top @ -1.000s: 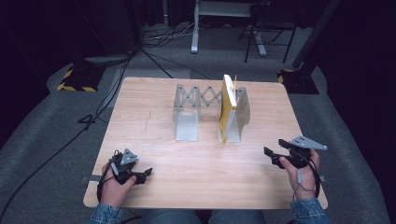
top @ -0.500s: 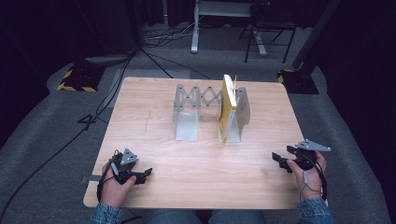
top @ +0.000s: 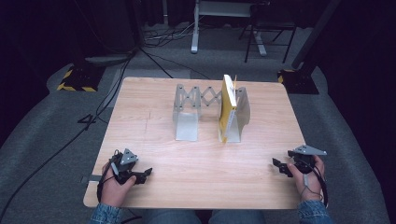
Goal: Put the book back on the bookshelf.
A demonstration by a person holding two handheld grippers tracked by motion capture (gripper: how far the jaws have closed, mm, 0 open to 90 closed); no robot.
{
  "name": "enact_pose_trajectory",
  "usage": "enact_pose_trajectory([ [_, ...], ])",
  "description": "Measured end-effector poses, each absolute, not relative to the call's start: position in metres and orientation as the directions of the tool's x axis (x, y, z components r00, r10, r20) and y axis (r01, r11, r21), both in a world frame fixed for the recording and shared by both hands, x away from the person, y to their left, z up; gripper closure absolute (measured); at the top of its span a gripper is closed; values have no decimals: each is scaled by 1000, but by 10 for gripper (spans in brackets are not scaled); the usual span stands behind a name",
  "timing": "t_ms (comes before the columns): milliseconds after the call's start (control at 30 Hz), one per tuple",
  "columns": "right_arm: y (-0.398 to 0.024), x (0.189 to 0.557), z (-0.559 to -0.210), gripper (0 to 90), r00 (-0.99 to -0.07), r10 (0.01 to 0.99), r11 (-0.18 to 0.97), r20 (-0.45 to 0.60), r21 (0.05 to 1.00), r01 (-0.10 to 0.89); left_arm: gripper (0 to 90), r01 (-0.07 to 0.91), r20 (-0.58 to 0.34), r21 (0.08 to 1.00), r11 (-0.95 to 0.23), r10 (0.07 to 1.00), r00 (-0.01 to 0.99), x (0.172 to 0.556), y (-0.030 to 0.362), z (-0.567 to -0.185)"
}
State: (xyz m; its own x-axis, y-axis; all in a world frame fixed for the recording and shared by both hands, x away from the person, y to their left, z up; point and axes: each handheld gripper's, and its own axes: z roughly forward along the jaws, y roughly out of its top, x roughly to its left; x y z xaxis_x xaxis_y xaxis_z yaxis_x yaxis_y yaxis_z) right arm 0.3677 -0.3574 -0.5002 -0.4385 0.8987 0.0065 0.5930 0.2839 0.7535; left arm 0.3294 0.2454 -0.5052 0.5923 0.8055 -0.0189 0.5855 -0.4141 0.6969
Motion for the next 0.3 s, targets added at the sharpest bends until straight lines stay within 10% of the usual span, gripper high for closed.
enact_pose_trajectory([
  [300,-355,368,-505,150,-453,892,312,-10,737,599,177,585,-19,697,-414,805,593,329,245,-505],
])
